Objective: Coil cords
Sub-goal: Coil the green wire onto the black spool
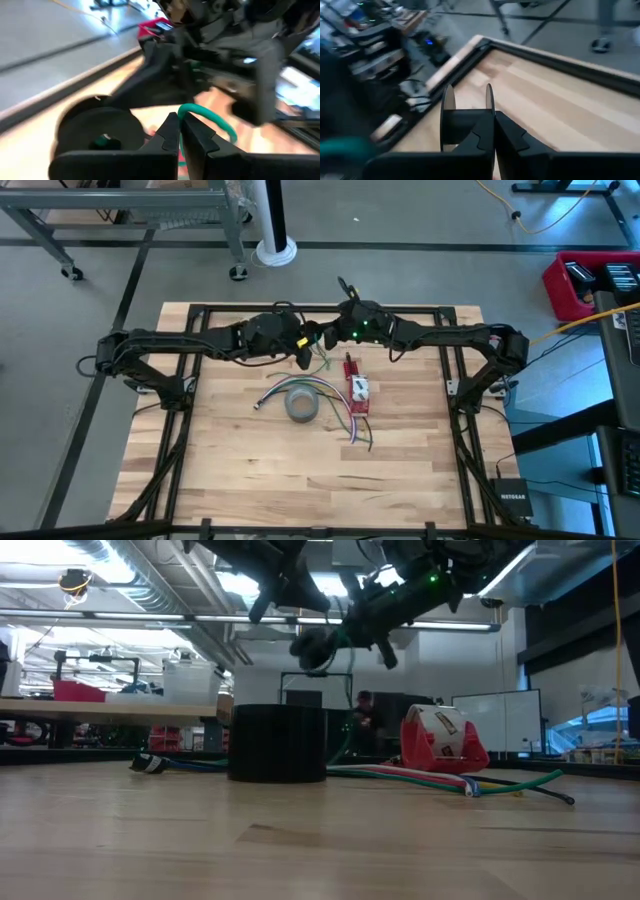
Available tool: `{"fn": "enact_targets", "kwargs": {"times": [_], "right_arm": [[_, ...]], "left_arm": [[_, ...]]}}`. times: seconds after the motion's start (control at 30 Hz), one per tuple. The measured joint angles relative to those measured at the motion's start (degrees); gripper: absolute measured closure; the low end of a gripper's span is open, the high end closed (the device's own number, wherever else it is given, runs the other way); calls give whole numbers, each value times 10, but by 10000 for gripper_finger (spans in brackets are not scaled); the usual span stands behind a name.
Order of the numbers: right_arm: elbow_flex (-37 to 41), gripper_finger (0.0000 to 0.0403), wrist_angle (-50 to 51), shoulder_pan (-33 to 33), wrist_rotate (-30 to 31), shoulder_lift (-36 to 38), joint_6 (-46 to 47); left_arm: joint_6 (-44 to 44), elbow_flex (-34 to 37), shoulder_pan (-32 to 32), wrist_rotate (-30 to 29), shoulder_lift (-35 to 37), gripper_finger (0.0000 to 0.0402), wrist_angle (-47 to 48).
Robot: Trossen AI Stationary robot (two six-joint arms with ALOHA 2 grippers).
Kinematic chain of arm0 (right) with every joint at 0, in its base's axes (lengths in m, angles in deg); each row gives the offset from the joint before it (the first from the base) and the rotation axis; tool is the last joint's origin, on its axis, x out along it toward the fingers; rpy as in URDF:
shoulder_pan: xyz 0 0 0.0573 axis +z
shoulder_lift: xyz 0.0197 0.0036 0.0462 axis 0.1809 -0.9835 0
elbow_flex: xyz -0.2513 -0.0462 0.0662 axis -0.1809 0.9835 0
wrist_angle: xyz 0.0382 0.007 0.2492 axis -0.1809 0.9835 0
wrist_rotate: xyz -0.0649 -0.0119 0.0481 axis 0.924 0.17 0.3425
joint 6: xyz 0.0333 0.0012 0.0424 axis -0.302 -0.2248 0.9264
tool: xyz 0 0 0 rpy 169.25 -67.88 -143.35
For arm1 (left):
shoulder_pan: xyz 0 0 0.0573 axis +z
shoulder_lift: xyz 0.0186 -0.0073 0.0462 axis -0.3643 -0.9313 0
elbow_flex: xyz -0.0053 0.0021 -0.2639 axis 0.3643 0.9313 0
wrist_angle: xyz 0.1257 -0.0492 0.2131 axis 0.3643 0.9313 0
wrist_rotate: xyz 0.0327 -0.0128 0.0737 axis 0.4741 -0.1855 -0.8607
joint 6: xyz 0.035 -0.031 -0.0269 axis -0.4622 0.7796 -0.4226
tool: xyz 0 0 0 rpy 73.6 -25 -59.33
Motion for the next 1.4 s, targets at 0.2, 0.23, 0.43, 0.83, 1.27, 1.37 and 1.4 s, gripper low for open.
{"fn": "enact_targets", "kwargs": {"times": [0.2, 0.23, 0.43, 0.83, 1.27, 1.37, 1.4], "right_arm": [[0, 400, 35, 3, -2, 0, -4], [0, 400, 40, 1, 8, 0, -6], [0, 400, 49, -19, 45, 0, -34], [0, 400, 50, -33, 15, 8, -36], [0, 400, 60, -32, 15, 8, -49], [0, 400, 57, -31, 15, 8, -51], [0, 400, 55, -31, 15, 8, -53]], "left_arm": [[-8, 0, 13, -20, 7, 401, 6], [-8, 0, 11, -19, 7, 401, 12], [-18, 0, -9, 2, 7, 399, 57], [-124, 0, -13, 3, 1, 295, 175], [-48, 36, -31, -95, -8, 258, 207], [-55, 79, -48, -98, -12, 267, 81], [-55, 95, -52, -98, -13, 271, 48]]}}
